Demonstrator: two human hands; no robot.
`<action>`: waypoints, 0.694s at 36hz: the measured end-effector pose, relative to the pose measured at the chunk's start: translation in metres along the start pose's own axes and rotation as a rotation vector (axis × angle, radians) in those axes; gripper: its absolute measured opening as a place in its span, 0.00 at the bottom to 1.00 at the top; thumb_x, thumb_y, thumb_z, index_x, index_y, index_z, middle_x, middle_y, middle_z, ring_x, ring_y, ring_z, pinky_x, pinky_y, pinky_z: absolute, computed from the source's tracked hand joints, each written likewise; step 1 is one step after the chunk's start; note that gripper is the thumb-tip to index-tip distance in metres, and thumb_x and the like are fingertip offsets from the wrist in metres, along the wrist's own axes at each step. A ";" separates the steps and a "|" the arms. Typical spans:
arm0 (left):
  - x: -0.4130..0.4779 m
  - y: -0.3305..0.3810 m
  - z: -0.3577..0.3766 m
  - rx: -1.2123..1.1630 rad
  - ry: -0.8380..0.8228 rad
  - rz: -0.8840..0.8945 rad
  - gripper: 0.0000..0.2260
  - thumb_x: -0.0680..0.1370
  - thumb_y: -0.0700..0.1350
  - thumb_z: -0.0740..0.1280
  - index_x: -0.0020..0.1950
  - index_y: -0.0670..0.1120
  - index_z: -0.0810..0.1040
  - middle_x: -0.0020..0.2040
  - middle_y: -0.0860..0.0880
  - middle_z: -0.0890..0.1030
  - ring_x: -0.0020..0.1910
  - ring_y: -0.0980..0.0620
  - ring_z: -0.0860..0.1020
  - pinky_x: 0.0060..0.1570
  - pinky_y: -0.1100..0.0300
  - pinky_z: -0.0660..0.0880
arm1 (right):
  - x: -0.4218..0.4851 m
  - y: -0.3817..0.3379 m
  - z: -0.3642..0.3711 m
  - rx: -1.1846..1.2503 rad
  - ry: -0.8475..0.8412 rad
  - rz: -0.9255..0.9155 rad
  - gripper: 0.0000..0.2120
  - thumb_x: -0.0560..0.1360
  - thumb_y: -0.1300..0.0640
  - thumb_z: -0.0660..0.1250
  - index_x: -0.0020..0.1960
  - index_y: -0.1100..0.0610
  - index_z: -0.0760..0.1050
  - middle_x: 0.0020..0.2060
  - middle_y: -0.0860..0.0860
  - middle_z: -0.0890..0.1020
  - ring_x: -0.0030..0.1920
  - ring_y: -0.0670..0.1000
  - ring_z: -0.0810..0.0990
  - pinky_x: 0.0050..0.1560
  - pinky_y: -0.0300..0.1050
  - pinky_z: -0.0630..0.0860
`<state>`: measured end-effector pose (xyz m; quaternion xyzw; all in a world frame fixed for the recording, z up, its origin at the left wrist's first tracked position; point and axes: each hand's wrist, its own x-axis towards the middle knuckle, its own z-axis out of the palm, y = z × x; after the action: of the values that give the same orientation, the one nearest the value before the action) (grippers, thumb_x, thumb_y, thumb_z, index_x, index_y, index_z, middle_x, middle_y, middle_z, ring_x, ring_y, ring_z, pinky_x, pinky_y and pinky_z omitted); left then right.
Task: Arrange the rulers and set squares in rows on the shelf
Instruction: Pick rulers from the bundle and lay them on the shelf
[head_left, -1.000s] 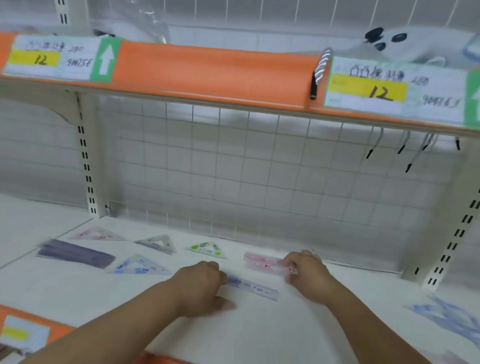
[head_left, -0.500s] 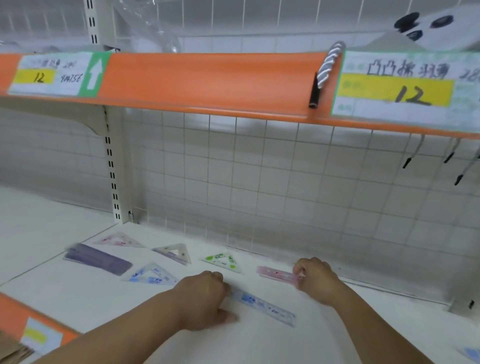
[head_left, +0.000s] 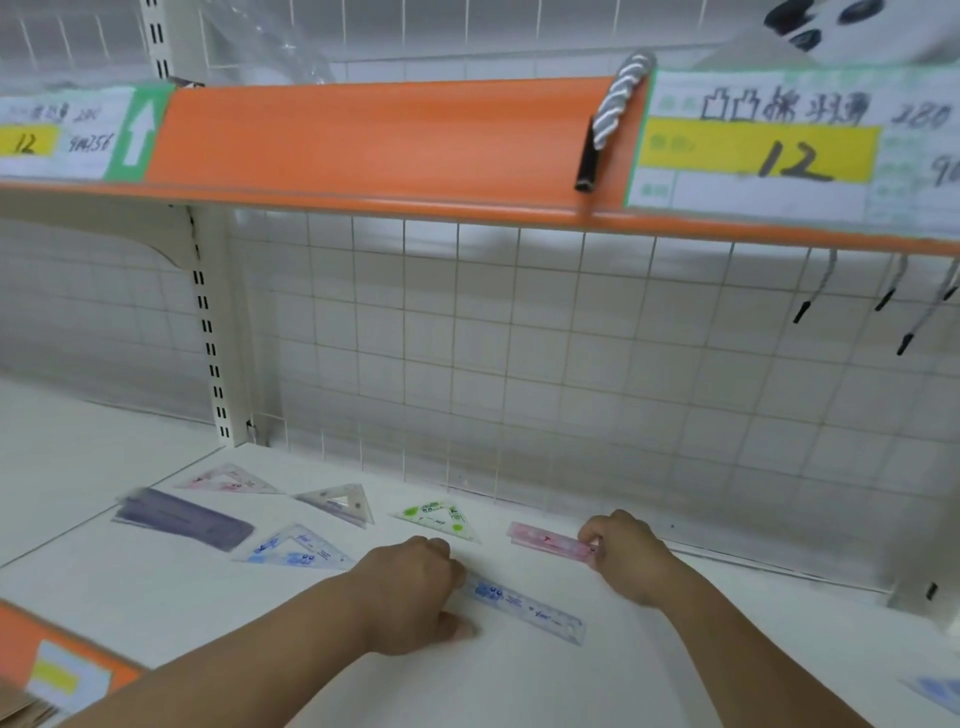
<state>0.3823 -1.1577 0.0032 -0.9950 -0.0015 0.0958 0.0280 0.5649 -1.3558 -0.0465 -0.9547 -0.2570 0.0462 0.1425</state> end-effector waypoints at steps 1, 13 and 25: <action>0.000 0.000 0.000 0.001 0.002 -0.001 0.24 0.78 0.60 0.60 0.69 0.47 0.70 0.63 0.45 0.70 0.64 0.46 0.69 0.59 0.53 0.71 | -0.001 -0.001 -0.001 -0.004 0.002 0.001 0.13 0.79 0.53 0.62 0.62 0.48 0.73 0.56 0.50 0.70 0.63 0.53 0.70 0.64 0.45 0.68; -0.010 0.006 0.007 -0.021 -0.042 -0.030 0.23 0.78 0.61 0.60 0.63 0.45 0.73 0.62 0.46 0.73 0.60 0.45 0.74 0.56 0.55 0.71 | -0.032 -0.028 -0.014 -0.048 0.148 -0.097 0.13 0.78 0.49 0.61 0.61 0.50 0.74 0.58 0.50 0.73 0.61 0.52 0.69 0.62 0.45 0.69; -0.039 0.019 0.011 -0.003 -0.020 -0.008 0.23 0.78 0.62 0.60 0.63 0.47 0.73 0.61 0.46 0.73 0.60 0.45 0.74 0.56 0.54 0.71 | -0.096 -0.050 -0.026 -0.029 0.072 -0.089 0.10 0.78 0.48 0.61 0.55 0.50 0.74 0.56 0.48 0.76 0.58 0.49 0.74 0.55 0.42 0.69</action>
<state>0.3421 -1.1760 -0.0011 -0.9940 -0.0060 0.1055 0.0269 0.4627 -1.3690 -0.0051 -0.9453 -0.2947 0.0018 0.1396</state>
